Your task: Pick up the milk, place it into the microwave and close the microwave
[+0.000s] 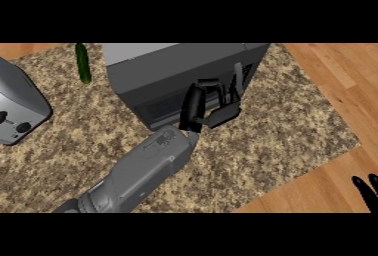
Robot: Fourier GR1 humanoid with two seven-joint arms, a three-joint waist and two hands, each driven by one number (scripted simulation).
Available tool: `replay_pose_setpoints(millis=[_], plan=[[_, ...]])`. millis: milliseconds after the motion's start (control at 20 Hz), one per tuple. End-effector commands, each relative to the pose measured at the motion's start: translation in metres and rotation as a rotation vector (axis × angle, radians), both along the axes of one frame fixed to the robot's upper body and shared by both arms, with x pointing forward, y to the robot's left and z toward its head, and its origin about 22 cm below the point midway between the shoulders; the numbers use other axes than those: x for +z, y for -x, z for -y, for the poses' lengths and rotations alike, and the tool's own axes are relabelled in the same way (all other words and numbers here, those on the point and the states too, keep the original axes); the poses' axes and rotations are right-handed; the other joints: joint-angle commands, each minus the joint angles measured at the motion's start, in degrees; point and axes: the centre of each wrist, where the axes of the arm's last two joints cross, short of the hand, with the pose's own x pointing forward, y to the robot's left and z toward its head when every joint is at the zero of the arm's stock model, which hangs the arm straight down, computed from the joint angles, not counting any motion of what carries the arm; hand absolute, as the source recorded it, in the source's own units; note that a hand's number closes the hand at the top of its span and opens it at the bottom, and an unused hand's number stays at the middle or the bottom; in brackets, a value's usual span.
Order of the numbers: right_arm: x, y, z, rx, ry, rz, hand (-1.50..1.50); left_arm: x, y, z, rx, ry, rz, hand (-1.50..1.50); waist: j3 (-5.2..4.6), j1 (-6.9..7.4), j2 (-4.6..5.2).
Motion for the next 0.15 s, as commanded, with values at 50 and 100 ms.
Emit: replay_pose_setpoints(millis=[50,100], plan=[[0.005,0.0015,0.0028,0.03,0.001,0.013,-1.5,0.0116,-0.018,-0.0007,0.006,-0.011,-0.007,1.5,-0.03,-0.77,0.96],[0.0043,0.0014,0.0008,0.036,-0.014,0.015,-1.5,0.0118,-0.0172,0.0001,-0.005,-0.01,0.0,1.5,0.02,-1.0,1.17]])
